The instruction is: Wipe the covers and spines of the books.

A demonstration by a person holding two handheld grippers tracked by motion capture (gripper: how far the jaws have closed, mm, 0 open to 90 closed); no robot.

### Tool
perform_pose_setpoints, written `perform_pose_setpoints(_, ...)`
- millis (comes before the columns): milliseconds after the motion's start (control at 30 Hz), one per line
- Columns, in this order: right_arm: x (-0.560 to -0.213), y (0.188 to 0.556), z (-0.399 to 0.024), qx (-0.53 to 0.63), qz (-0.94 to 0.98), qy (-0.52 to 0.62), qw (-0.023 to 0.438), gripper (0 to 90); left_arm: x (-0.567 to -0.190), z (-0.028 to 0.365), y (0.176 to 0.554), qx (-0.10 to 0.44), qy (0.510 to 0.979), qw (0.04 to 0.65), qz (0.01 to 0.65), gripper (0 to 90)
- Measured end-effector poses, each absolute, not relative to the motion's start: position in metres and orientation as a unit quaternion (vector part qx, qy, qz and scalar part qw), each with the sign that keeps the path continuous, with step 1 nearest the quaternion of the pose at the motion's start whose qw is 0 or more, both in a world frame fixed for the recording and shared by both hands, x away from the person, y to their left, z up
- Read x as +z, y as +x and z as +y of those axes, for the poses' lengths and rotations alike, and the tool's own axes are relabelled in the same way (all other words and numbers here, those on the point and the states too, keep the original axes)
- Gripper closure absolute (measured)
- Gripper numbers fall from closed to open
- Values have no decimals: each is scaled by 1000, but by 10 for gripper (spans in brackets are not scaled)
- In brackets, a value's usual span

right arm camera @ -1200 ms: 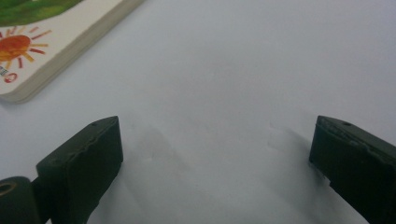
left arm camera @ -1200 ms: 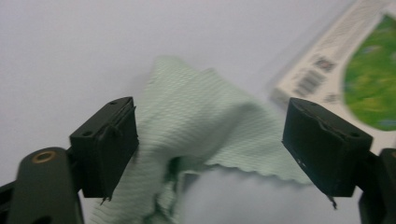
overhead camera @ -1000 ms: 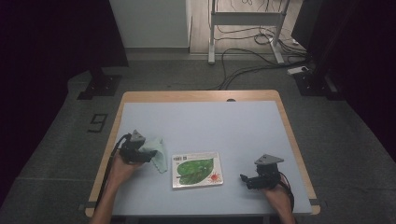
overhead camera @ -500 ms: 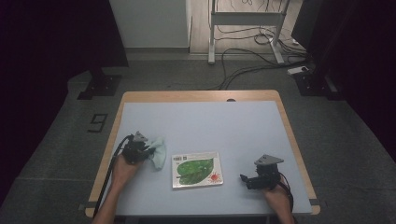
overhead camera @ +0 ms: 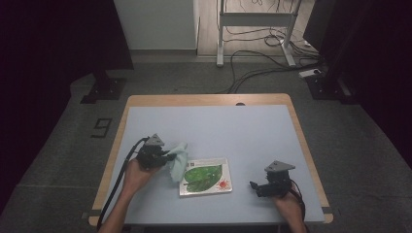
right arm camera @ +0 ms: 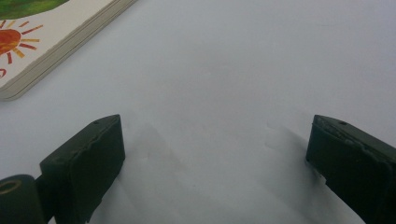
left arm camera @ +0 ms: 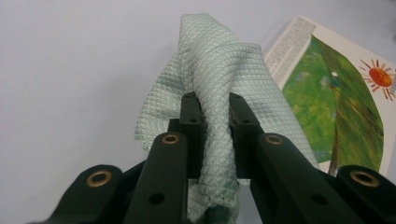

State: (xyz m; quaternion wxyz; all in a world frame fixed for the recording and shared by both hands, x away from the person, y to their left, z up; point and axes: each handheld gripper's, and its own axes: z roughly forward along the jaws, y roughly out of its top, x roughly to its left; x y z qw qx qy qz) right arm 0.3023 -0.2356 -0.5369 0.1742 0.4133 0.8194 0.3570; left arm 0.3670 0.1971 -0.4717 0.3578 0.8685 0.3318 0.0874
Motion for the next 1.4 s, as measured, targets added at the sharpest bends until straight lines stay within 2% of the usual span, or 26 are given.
perform_pose_setpoints(200,-537,302,-236,357,819,413,174,35,-490,180,372,62,885,333,321,789)
perform_pose_setpoints(367,-537,302,-236,357,819,413,174,35,-492,169,372,73,892,324,307,789)
perform_pose_setpoints(1400,-537,302,-236,357,819,414,174,35,-500,58,397,36,908,336,249,793)
